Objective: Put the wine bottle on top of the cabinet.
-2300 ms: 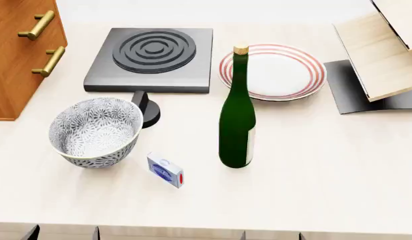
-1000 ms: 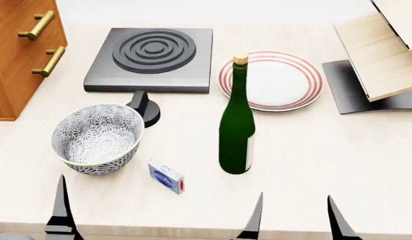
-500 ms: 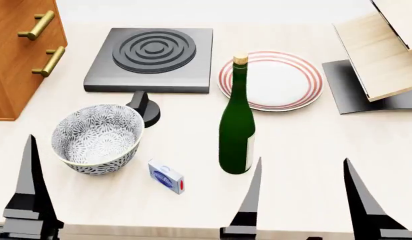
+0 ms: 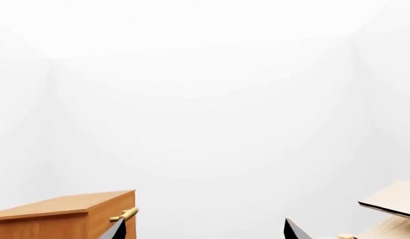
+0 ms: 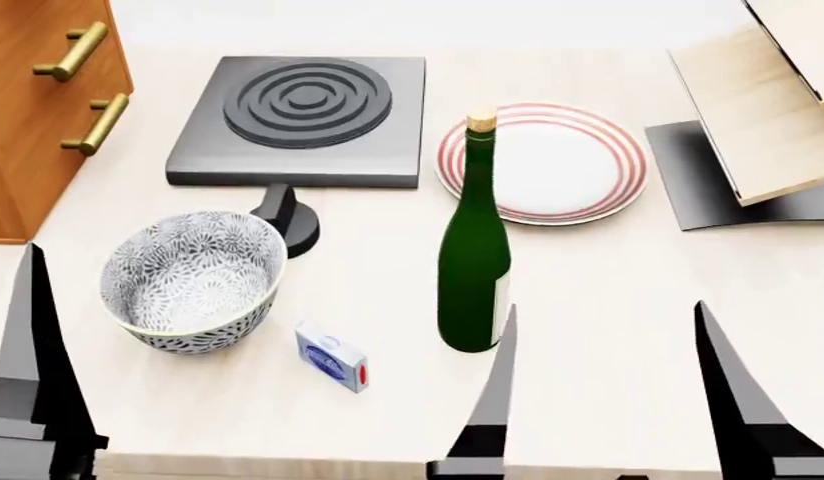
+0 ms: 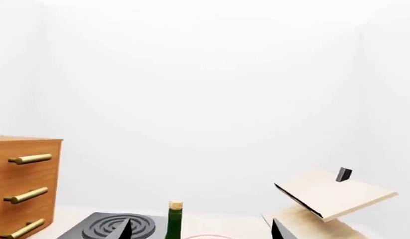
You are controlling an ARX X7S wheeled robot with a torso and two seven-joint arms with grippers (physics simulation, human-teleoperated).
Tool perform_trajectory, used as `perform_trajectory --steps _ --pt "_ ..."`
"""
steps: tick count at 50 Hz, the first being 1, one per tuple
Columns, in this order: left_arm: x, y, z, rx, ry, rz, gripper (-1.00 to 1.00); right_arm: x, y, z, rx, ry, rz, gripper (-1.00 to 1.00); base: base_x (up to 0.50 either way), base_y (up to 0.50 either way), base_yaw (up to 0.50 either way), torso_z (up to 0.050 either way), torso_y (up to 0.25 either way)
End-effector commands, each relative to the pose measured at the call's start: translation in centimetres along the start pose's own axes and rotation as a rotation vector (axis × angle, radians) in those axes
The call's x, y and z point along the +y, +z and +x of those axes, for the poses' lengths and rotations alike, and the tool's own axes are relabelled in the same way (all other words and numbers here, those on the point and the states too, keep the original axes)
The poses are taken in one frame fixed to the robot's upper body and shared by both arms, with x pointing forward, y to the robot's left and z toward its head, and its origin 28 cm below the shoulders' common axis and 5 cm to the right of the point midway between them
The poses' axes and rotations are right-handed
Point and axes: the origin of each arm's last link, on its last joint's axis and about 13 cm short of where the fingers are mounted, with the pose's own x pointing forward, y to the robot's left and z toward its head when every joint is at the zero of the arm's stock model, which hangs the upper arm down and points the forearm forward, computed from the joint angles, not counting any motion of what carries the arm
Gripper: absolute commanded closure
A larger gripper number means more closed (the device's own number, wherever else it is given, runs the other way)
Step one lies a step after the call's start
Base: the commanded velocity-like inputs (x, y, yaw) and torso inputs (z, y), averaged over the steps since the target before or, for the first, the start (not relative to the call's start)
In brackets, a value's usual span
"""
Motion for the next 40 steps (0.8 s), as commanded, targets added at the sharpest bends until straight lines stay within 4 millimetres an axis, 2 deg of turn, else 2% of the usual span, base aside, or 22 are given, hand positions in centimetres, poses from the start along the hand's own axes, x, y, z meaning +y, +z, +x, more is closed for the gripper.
perform_trajectory --steps 1,35,40 --pt "0.03 0.32 -0.13 0.01 0.002 0.003 -1.0 0.1 0.08 -0.07 -0.007 0.017 -0.014 -1.0 0.5 0.0 0.0 0.0 0.0" --pt "0.03 0.37 -0.14 0.015 0.006 -0.011 -1.0 0.22 -0.02 0.0 0.004 0.02 -0.016 -1.0 0.5 0.0 0.0 0.0 0.0" --pt "0.06 0.4 -0.1 0.015 0.006 -0.012 -1.0 0.23 -0.03 0.0 0.004 0.018 -0.005 -1.0 0.08 0.0 0.0 0.0 0.0"
